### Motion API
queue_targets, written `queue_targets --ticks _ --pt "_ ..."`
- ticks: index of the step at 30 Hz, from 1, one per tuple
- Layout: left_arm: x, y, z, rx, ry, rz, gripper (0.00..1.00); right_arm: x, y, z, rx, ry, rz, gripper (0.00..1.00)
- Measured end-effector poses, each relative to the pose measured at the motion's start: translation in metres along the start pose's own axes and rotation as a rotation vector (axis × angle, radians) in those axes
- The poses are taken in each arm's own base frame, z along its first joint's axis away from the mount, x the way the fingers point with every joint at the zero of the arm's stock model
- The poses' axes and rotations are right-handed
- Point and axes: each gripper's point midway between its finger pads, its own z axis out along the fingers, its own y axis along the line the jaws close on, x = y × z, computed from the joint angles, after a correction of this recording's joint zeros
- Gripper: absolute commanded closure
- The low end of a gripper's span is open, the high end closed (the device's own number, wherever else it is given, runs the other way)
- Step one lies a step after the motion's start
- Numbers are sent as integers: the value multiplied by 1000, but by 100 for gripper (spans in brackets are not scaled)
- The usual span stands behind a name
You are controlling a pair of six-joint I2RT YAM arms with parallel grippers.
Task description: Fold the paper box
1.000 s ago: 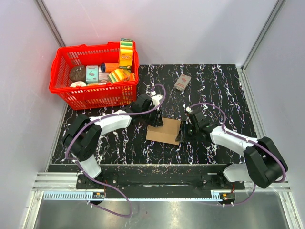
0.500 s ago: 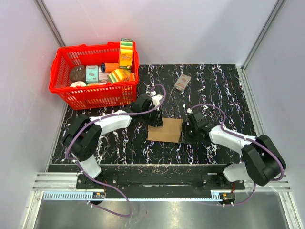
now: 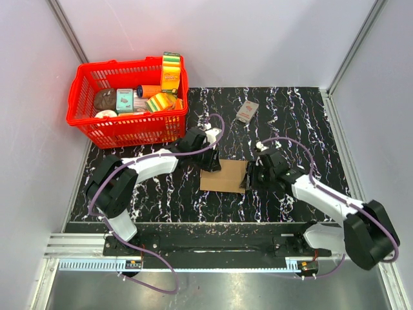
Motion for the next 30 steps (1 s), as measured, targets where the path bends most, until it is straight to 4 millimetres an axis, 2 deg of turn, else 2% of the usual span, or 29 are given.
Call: queue_targets --ticks 4,10,14,16,18,19,20,22,25,30 --pt "-1 -1 -1 -1 7 -3 73 -11 16 -17 -71 -62 -18 50" --pt "-10 -6 -8 -1 16 0 66 -10 20 -23 -90 -62 -13 53" --pt "-45 -18 -16 10 -39 37 65 -8 19 -24 -88 -58 0 57" --pt "-68 -25 -22 15 -82 60 65 -7 19 -25 -90 -60 6 65" --pt "-92 -31 -27 18 -124 80 71 -6 18 -25 -91 -61 17 73" --pt "-106 -34 -28 19 -152 90 75 -4 18 -24 -90 -60 23 83" --pt "-114 -34 -27 17 -166 94 88 -3 17 -24 -91 -59 30 87" --pt "-130 -28 -20 3 -183 97 100 -1 17 -22 -93 -57 46 91" --pt "-133 -11 -3 -30 -167 74 100 1 18 -20 -110 -56 67 93" --pt "-103 24 26 -118 -75 27 100 5 18 -14 -125 -51 94 93"
